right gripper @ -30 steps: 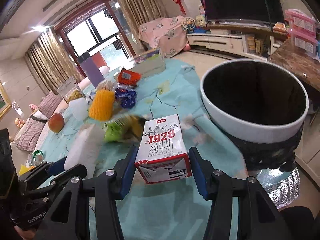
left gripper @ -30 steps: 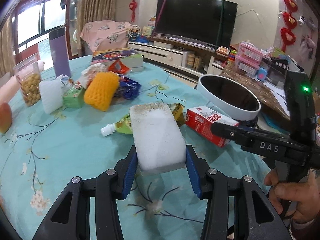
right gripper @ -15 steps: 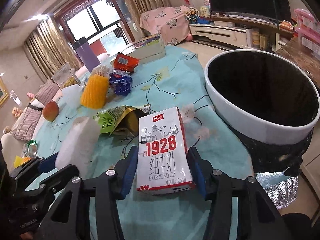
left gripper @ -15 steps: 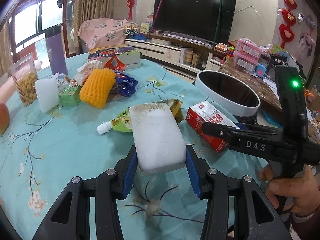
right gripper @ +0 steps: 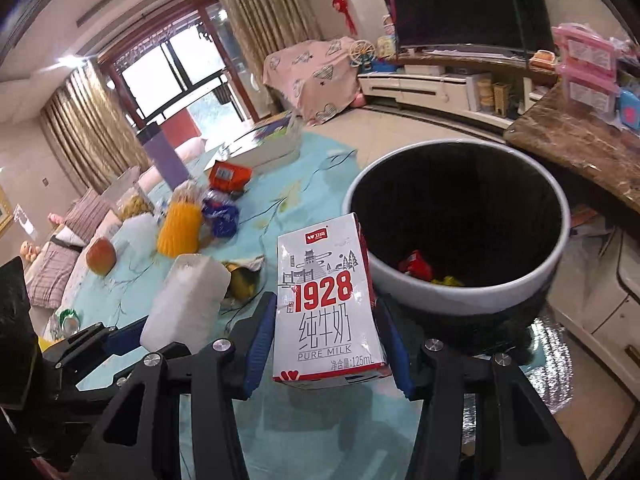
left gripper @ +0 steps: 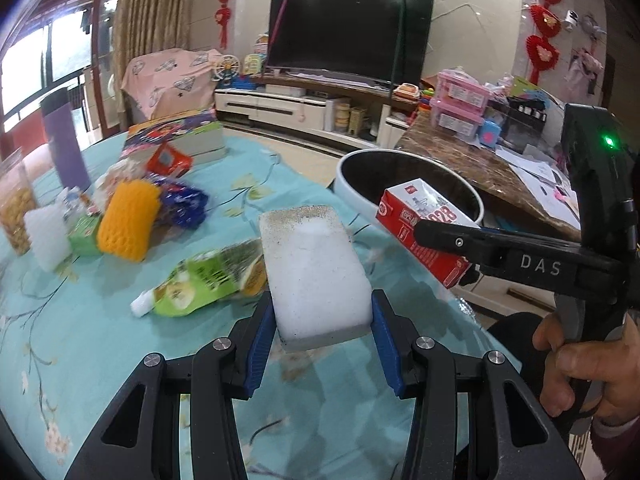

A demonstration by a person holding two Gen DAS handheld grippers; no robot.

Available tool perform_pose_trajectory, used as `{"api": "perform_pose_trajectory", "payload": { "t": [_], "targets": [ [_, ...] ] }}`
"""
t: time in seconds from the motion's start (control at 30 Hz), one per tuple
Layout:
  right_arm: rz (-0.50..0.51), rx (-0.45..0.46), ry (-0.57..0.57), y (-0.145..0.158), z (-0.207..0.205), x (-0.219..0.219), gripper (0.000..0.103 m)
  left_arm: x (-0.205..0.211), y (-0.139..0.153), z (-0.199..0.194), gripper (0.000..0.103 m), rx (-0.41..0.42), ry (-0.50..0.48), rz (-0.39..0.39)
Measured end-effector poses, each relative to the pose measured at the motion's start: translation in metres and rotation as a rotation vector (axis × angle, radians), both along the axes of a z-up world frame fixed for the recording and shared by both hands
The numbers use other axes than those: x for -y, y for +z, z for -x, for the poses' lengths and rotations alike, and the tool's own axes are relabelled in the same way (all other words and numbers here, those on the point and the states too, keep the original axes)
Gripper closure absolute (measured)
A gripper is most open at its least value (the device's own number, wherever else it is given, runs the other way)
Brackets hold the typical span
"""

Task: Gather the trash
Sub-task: 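Carry the carton and foam block over the bin and release both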

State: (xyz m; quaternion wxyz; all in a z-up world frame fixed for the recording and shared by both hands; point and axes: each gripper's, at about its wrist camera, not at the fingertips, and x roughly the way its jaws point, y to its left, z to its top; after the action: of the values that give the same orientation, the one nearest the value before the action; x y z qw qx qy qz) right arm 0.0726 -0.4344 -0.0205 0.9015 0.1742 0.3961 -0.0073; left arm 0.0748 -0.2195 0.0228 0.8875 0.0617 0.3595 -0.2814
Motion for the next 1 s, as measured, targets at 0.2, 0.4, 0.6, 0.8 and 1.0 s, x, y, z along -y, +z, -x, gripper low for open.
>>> {"api": "perform_pose_trajectory", "payload": {
  "t": [0.2,0.4,0.6,0.8,1.0],
  "targets": [
    [0.000,0.004,-0.047,0.005,0.003,0.022,0.052,0.021,0.002,-0.010,0.057,0.014,-0.039,-0.013],
    [-0.005,0.005,-0.082,0.007,0.002,0.044,0.052,0.045,0.002,-0.026,0.057,0.010,-0.078,-0.018],
    [-0.011,0.002,-0.112,0.007,-0.002,0.066,0.052,0.067,0.001,-0.041,0.057,0.022,-0.107,-0.032],
    [-0.022,-0.004,-0.136,0.004,-0.008,0.085,0.052,0.088,-0.001,-0.057,0.057,0.016,-0.124,-0.044],
    [-0.035,-0.016,-0.152,0.000,-0.016,0.099,0.052,0.104,-0.002,-0.076,0.057,0.005,-0.131,-0.046]
  ]
}}
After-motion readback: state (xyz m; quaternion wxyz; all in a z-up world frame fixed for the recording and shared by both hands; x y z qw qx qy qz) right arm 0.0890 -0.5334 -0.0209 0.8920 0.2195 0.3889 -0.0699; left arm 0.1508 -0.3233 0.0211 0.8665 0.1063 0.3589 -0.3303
